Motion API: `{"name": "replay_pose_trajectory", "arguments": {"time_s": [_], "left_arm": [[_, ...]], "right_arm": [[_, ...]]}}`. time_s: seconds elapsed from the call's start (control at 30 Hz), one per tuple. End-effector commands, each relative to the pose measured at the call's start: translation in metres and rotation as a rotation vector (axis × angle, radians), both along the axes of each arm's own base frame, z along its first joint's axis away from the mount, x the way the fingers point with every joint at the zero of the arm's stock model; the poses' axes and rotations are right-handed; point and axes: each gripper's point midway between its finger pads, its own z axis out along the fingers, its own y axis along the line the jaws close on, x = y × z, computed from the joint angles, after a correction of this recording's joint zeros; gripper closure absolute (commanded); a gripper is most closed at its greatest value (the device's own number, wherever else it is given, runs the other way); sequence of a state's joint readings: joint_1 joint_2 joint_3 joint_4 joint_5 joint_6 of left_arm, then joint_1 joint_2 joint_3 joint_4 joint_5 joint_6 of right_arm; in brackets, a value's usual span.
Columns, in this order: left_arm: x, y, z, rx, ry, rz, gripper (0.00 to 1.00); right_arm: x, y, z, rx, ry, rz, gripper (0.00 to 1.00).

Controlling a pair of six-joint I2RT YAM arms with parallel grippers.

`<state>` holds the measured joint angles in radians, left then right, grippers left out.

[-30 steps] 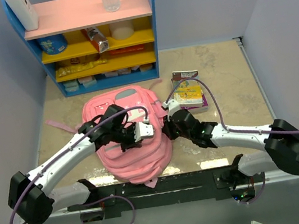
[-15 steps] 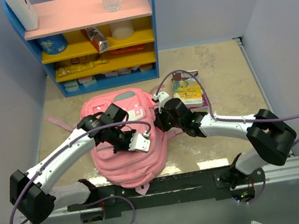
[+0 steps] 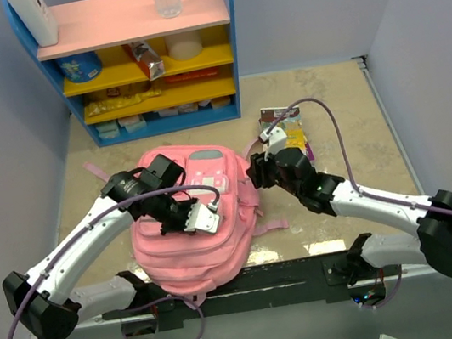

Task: Pack the student bag
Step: Zip the student bag at the center of the board.

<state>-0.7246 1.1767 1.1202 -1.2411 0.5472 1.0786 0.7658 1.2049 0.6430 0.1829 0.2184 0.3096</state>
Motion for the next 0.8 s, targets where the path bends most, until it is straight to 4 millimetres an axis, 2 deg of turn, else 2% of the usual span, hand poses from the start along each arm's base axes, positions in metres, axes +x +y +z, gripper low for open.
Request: {"name": "replay_pose_trajectory", "arguments": {"time_s": [0.0, 0.07, 0.1, 0.13, 0.23, 0.33, 0.43, 0.47, 0.57, 0.63, 0.77], "left_arm": [[0.007, -0.005, 0.033, -0.093, -0.069, -0.012, 1.0], [0.015, -0.005, 0.033, -0.096, -0.084, 0.021, 1.0], [0.018, -0.006, 0.034, -0.098, -0.092, 0.032, 1.0], [0.024, -0.007, 0.035, -0.107, -0.108, 0.044, 1.0], [0.036, -0.006, 0.037, -0.103, -0.14, 0.084, 1.0], [0.041, -0.004, 0.037, -0.099, -0.143, 0.104, 1.0], [0.041, -0.003, 0.038, -0.103, -0.143, 0.105, 1.0], [0.041, -0.003, 0.039, -0.104, -0.146, 0.106, 1.0], [0.039, -0.001, 0.042, -0.104, -0.147, 0.107, 1.0], [0.038, 0.002, 0.044, -0.096, -0.144, 0.109, 1.0], [0.037, 0.009, 0.047, -0.079, -0.162, 0.105, 1.0]], "right_arm": [[-0.01, -0.014, -0.006, -0.018, 0.02, -0.028, 0.51], [-0.022, -0.014, -0.012, 0.003, 0.048, 0.001, 0.53], [-0.029, -0.016, -0.022, -0.006, 0.073, 0.01, 0.54], [-0.034, -0.015, -0.02, 0.019, 0.077, 0.021, 0.54], [-0.048, -0.018, -0.03, 0.02, 0.12, 0.03, 0.54], [-0.066, -0.011, -0.038, 0.026, 0.146, 0.075, 0.52], [-0.087, 0.008, -0.051, 0.0, 0.173, 0.149, 0.51], [-0.09, 0.012, -0.06, -0.025, 0.193, 0.157, 0.51], [-0.091, 0.022, -0.065, -0.05, 0.204, 0.152, 0.51], [-0.087, 0.021, -0.073, -0.083, 0.211, 0.126, 0.52], [-0.078, 0.014, -0.072, -0.095, 0.191, 0.065, 0.58]]}}
